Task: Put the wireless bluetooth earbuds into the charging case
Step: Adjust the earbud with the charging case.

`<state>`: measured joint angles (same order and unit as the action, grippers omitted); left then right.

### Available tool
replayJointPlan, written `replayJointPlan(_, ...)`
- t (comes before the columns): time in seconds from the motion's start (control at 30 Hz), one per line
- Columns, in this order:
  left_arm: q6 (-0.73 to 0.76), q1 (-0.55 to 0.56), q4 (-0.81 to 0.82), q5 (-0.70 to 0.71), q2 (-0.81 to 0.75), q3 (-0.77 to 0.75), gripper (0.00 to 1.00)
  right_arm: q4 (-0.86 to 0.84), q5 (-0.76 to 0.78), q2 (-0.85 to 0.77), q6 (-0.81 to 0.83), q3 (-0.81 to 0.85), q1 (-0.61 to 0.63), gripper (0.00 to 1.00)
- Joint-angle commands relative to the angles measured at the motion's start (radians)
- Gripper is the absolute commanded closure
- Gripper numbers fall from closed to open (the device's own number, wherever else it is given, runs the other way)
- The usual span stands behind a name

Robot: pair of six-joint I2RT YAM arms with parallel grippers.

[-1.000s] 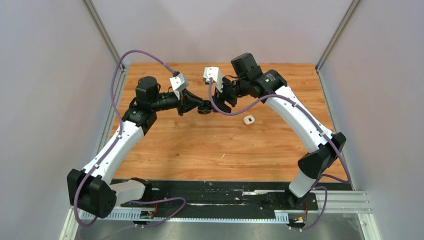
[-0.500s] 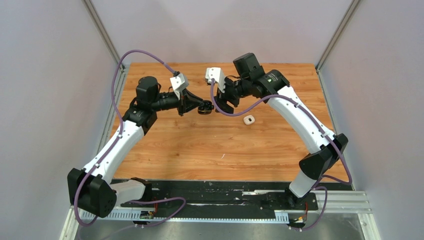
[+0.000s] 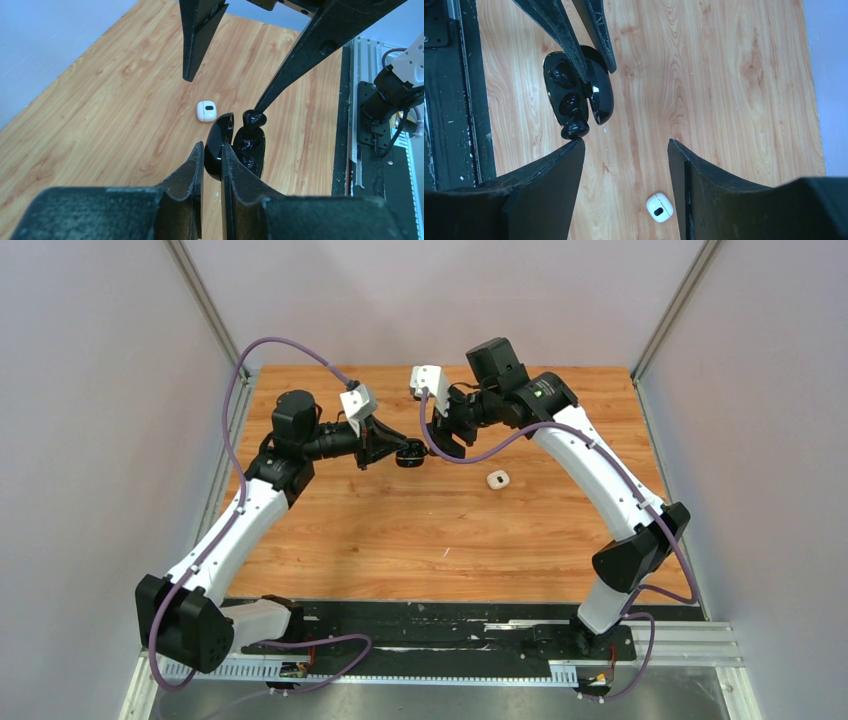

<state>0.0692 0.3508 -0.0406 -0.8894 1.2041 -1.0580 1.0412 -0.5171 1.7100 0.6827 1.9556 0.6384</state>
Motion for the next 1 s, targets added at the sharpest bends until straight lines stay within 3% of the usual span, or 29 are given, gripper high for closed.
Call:
replayJointPlan(0.0, -0.004, 0.004, 0.034, -0.022, 0.008, -0.046, 1.0, -0.019, -0.044, 0.016, -0.007, 0.059, 0.011, 0.37)
replayJointPlan(0.33, -0.001, 0.01, 0.035, -0.026, 0.011, -0.042, 1.0, -0.004, -0.062, 0.017, -0.021, 0.069, 0.024, 0.37)
replayJointPlan(0.97, 0.146, 0.064, -0.034, -0.018, -0.02, -0.05, 1.0, -0.009, -0.096, 0.041, -0.119, 0.088, 0.032, 0.38)
